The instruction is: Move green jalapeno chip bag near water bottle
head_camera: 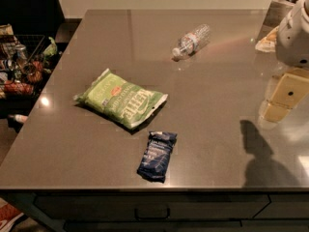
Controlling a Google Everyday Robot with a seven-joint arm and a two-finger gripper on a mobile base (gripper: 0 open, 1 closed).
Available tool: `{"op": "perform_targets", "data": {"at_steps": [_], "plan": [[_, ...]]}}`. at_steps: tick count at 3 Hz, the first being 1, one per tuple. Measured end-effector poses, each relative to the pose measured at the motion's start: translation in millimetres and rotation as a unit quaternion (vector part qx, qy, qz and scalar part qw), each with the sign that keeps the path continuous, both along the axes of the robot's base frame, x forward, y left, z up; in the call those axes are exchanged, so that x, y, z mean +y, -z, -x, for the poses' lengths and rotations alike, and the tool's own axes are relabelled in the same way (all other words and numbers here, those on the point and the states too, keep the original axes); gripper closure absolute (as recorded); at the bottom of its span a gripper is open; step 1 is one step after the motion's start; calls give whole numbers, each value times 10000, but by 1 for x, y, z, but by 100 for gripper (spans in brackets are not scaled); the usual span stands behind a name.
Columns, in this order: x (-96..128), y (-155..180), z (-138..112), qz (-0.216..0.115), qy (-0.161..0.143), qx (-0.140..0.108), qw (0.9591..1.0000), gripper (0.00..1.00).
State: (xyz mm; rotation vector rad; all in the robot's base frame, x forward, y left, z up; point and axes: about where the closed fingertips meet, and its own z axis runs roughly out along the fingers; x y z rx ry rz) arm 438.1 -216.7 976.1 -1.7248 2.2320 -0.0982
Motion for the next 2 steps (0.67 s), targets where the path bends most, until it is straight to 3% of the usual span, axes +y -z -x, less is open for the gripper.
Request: {"op": "perform_targets", "data": {"at_steps": [2], "plan": [[14, -4, -9, -246, -125, 54, 9996, 0]]}}
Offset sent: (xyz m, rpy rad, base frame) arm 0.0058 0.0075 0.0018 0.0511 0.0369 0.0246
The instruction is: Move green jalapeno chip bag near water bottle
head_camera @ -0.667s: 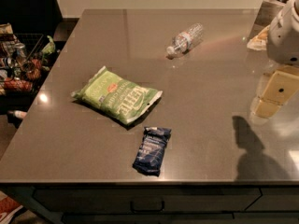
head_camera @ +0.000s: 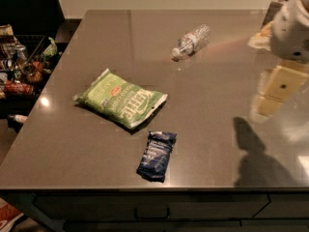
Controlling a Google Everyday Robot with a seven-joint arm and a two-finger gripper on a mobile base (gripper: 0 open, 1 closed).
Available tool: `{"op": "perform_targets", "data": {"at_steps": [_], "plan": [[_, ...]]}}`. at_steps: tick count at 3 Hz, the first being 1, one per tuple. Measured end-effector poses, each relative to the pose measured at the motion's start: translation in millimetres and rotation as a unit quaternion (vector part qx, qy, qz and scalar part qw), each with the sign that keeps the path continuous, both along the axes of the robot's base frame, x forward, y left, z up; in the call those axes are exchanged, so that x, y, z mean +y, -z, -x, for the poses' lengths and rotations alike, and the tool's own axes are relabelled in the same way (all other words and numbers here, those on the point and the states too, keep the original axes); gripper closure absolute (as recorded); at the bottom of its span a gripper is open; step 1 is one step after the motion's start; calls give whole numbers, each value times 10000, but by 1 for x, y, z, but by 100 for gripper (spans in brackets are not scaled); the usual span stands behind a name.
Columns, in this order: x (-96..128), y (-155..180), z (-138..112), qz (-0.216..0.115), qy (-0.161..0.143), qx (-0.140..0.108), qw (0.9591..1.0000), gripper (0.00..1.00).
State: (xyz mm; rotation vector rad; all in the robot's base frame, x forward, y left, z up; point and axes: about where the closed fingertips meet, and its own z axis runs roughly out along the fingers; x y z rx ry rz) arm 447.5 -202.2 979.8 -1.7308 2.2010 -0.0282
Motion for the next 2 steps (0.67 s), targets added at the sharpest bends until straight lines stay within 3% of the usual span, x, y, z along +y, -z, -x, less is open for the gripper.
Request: {"op": "perform_targets", "data": {"at_steps": [2], "plan": [[71, 14, -29, -714, -331, 304, 9964, 0]]}}
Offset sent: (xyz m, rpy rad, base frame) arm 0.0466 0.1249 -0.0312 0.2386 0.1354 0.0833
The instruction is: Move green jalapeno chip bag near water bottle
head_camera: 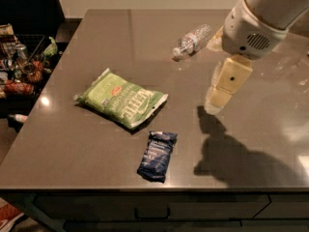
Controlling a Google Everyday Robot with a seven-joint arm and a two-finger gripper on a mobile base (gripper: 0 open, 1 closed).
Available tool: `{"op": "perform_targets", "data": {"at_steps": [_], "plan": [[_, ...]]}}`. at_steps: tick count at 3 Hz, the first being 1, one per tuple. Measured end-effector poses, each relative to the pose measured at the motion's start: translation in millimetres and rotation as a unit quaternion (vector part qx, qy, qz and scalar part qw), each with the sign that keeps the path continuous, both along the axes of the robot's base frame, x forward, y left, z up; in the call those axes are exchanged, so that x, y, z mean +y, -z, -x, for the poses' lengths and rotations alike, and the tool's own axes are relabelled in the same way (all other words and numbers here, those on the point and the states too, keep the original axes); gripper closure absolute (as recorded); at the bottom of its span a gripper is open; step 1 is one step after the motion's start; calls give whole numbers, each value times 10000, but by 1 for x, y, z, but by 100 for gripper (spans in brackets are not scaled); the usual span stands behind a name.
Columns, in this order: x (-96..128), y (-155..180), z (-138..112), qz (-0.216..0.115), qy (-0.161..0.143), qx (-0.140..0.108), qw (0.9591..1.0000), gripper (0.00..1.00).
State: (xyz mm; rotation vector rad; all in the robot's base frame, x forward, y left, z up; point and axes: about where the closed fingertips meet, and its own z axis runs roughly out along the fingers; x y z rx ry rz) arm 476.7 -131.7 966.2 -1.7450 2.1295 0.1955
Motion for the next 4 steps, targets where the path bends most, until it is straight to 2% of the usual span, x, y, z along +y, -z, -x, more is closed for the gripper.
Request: {"op": "perform_targets", "data": {"at_steps": [1, 2, 4], "plan": [[48, 17, -5, -256, -94, 199, 9994, 0], [93, 36, -6, -319, -136, 311, 9989, 0], [156, 75, -20, -217, -95, 580, 9980, 0]]}}
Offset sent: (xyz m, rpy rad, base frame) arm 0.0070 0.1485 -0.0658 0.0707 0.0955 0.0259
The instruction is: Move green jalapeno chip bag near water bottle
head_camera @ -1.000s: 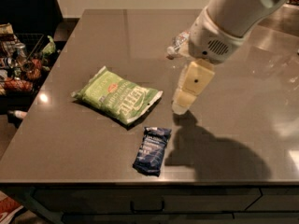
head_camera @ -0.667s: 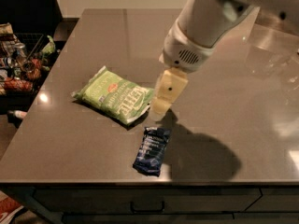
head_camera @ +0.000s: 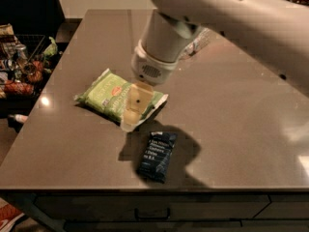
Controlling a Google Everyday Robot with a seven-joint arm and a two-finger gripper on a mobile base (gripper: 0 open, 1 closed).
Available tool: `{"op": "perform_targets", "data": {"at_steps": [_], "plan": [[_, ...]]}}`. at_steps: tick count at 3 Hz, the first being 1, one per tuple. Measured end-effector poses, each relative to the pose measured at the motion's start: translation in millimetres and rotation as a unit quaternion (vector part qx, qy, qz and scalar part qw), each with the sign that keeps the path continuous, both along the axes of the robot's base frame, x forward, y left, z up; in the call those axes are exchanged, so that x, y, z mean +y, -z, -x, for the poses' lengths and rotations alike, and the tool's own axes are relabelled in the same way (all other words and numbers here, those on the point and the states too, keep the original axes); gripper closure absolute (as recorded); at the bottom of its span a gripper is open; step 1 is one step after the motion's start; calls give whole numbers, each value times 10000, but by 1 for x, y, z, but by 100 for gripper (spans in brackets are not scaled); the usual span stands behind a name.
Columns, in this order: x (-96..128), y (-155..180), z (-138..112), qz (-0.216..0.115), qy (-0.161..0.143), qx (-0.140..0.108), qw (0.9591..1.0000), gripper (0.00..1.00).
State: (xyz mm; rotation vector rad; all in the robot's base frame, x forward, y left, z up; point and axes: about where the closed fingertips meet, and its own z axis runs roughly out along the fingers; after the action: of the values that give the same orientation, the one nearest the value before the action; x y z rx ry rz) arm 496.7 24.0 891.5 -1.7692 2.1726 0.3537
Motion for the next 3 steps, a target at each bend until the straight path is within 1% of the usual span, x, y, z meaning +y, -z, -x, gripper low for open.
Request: {"op": "perform_targets", "data": {"at_steps": [1, 2, 3], "plan": [[20, 15, -13, 81, 41, 217, 9997, 0], [29, 25, -24, 136, 149, 340, 9992, 0], [35, 32, -29, 173, 237, 383, 9988, 18]]}}
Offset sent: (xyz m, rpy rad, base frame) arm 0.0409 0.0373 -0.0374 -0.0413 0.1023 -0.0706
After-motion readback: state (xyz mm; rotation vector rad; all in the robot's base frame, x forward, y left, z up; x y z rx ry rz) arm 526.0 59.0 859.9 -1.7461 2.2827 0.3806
